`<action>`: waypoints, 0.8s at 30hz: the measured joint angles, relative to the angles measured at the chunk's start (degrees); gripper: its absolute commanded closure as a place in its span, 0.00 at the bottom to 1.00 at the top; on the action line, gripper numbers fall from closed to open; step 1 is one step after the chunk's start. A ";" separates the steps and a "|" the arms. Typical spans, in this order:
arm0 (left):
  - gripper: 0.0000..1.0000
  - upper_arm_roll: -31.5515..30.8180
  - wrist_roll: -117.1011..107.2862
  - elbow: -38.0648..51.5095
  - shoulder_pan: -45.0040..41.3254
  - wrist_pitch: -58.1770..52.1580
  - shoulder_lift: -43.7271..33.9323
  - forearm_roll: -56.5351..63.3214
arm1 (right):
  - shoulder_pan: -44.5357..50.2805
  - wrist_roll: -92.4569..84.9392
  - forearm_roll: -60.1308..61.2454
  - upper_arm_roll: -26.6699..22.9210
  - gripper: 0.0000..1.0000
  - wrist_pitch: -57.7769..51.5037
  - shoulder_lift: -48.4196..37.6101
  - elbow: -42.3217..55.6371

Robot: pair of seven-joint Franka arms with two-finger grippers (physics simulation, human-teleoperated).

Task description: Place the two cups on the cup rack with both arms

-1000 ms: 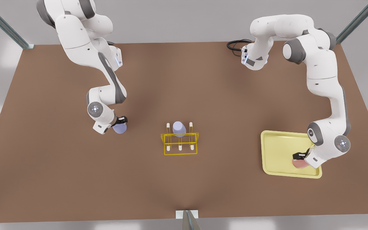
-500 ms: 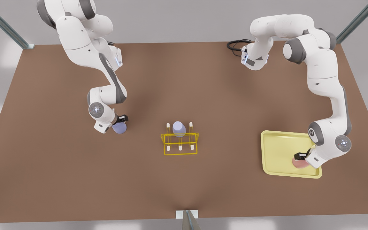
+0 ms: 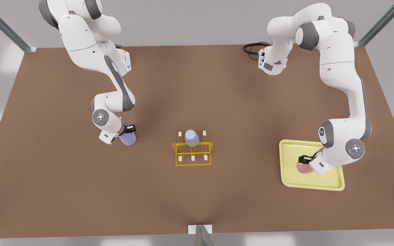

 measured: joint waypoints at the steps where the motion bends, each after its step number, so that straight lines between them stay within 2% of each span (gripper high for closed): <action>1: 0.21 -1.48 -1.17 1.51 -1.59 -1.61 -0.34 0.00 | 0.03 -0.25 0.05 0.02 0.23 -0.15 -0.58 0.56; 4: 0.21 -7.59 -5.36 6.62 -3.31 -5.45 -0.50 -0.33 | 0.25 -1.02 0.13 0.69 0.23 -1.38 -1.46 4.33; 7: 0.21 -11.90 -10.24 12.21 -5.16 -7.40 1.04 -0.48 | 0.58 -1.66 0.25 3.49 0.23 -2.24 -1.35 9.46; 11: 0.21 -18.49 -17.43 17.02 -7.92 -7.66 4.59 -0.56 | 0.77 -2.37 7.15 6.42 0.23 -2.97 -0.15 16.46; 15: 0.21 -19.80 -24.91 20.41 -14.93 -6.43 7.27 -0.57 | 1.33 -2.89 17.37 7.96 0.23 -3.47 2.22 23.79; 24: 0.21 -20.03 -37.50 21.21 -17.17 -3.59 10.30 -0.55 | 5.05 -3.68 36.84 8.20 0.22 -3.69 5.83 32.52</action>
